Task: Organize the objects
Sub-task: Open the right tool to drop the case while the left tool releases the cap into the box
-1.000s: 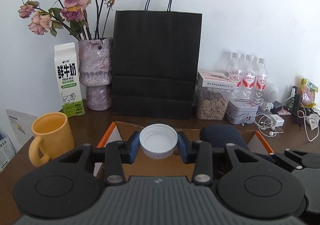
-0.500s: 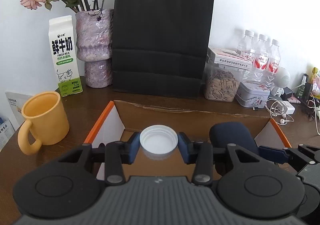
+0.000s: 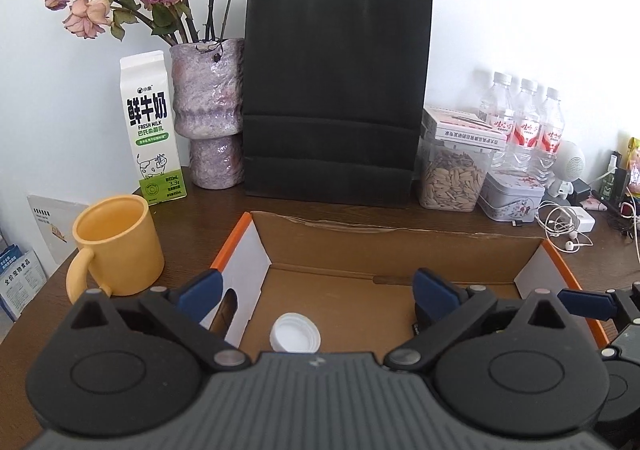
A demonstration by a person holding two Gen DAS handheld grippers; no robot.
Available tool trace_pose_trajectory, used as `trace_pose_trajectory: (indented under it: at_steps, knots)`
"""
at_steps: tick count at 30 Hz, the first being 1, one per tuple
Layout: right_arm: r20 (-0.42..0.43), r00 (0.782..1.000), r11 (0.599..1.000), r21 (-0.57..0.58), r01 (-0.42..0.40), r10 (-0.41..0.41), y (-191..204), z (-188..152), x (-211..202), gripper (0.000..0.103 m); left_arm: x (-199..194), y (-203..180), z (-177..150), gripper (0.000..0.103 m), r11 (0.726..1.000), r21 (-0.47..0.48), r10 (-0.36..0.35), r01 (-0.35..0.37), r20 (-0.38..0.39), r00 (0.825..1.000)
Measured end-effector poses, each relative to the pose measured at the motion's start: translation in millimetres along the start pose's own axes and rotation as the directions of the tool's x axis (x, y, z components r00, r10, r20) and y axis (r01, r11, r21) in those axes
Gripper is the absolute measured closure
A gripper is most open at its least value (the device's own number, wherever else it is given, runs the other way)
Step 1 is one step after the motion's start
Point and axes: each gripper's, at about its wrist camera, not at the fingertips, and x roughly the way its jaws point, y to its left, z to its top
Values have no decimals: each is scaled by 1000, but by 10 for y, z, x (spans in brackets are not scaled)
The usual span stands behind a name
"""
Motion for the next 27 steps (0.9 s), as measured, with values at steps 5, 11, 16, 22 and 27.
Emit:
trace_pose_trajectory:
  at_steps: [5,11,16,22,27]
  knots:
    - [26,1000,1000,-6,4,-4,-3,-24,-190,0,-182,14,7,0,1000,-5,-5,5,20,1000]
    - [81,997,1000,-7,7,-6,-39,-88,-546,0,-489,59,-10,0,1000,-5,-21,21,54,998]
    - [131,991,1000,-11,10,-8,-70,-199,-871,0,-753,138,-71,0,1000,1,-30,30,83,996]
    - [177,984,1000,-3,12,-11,-144,-405,-1231,0,-1044,282,-220,0,999,7,-41,41,113,993]
    - [205,979,1000,11,15,-17,-245,-648,-1530,0,-1262,426,-370,0,999,-2,-43,44,125,991]
